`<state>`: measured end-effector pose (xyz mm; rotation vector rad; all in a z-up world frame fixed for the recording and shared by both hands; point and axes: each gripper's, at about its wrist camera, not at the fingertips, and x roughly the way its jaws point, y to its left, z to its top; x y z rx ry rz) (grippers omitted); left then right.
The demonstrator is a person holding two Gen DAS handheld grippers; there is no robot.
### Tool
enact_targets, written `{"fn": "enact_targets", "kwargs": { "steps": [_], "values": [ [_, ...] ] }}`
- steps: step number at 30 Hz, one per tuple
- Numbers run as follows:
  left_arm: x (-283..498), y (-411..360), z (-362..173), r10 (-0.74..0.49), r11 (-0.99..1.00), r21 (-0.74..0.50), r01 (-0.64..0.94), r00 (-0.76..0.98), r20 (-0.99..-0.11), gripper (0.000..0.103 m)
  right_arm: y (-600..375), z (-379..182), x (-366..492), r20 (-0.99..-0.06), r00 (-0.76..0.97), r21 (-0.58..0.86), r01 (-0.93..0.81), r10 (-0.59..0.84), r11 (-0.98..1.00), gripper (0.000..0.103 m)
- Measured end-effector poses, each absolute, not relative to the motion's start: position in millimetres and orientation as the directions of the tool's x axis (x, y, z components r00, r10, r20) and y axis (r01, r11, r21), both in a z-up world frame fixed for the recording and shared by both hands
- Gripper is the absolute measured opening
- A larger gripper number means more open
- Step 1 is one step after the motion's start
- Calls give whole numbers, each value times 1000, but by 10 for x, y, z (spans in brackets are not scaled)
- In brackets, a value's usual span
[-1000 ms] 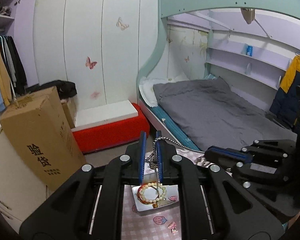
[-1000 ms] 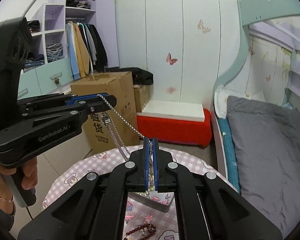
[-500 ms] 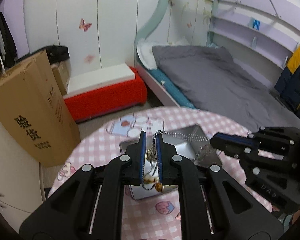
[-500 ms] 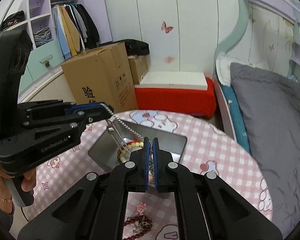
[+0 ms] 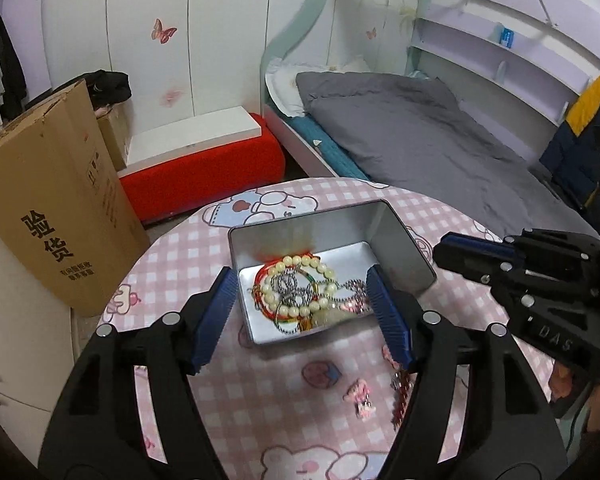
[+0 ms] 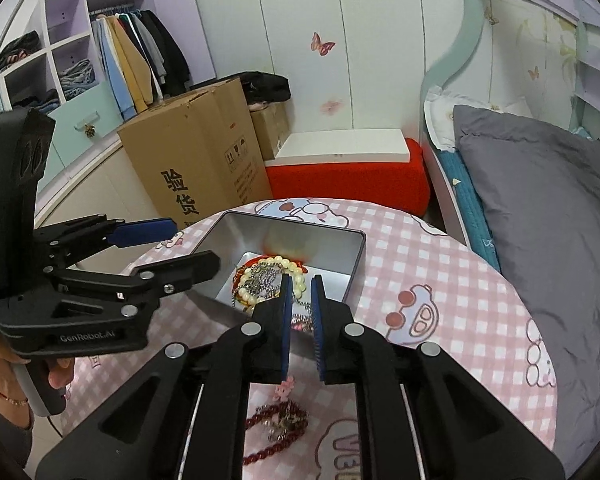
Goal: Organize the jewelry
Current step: 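Lower the silver chains into the metal box and open both grippers, then grasp the dark red bead bracelet with the right gripper and lift it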
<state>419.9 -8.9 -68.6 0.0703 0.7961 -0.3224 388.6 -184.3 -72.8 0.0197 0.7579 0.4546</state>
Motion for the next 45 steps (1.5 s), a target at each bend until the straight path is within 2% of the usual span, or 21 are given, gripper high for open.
{"fn": "enact_targets", "kwargs": {
  "steps": [7, 19, 21, 23, 26, 28, 29, 31, 35, 38, 45],
  "values": [
    [3842, -21, -699, -280, 940, -65, 335, 649, -707, 67, -1878, -732, 3550, -662, 628, 183, -395, 410, 900, 9],
    [3438, 154, -979, -287, 943, -107, 316, 608, -740, 67, -1439, -1293, 3159, -762, 485, 192, -463, 429, 866, 9],
    [3406, 175, -1017, -287, 944, -111, 311, 602, -745, 67, -1371, -1356, 3132, -772, 478, 183, -464, 419, 867, 11],
    [3376, 202, -1060, -290, 944, -122, 306, 594, -751, 67, -1291, -1423, 3124, -788, 467, 162, -471, 401, 867, 18],
    [3362, 226, -1117, -295, 944, -135, 302, 582, -758, 67, -1181, -1508, 3108, -806, 470, 105, -483, 359, 869, 19],
    [3362, 227, -1163, -296, 944, -139, 301, 574, -763, 67, -1119, -1523, 3090, -804, 496, 43, -502, 328, 864, 17],
    [3370, 226, -1175, -297, 943, -142, 300, 571, -765, 67, -1095, -1531, 3084, -803, 509, 12, -507, 310, 862, 10],
    [3383, 207, -1203, -300, 942, -147, 300, 566, -768, 67, -1078, -1545, 3090, -802, 523, -25, -511, 288, 859, 7],
    [3424, 171, -1236, -317, 938, -168, 303, 552, -771, 67, -1196, -1541, 3128, -797, 526, 3, -488, 297, 873, 7],
    [3477, 100, -1283, -330, 933, -182, 310, 533, -779, 67, -1369, -1449, 3137, -768, 532, 85, -468, 357, 880, 7],
    [3639, -137, -1430, -351, 922, -211, 324, 473, -808, 67, -1746, -1048, 3160, -666, 589, 232, -421, 459, 877, 7]
  ]
}}
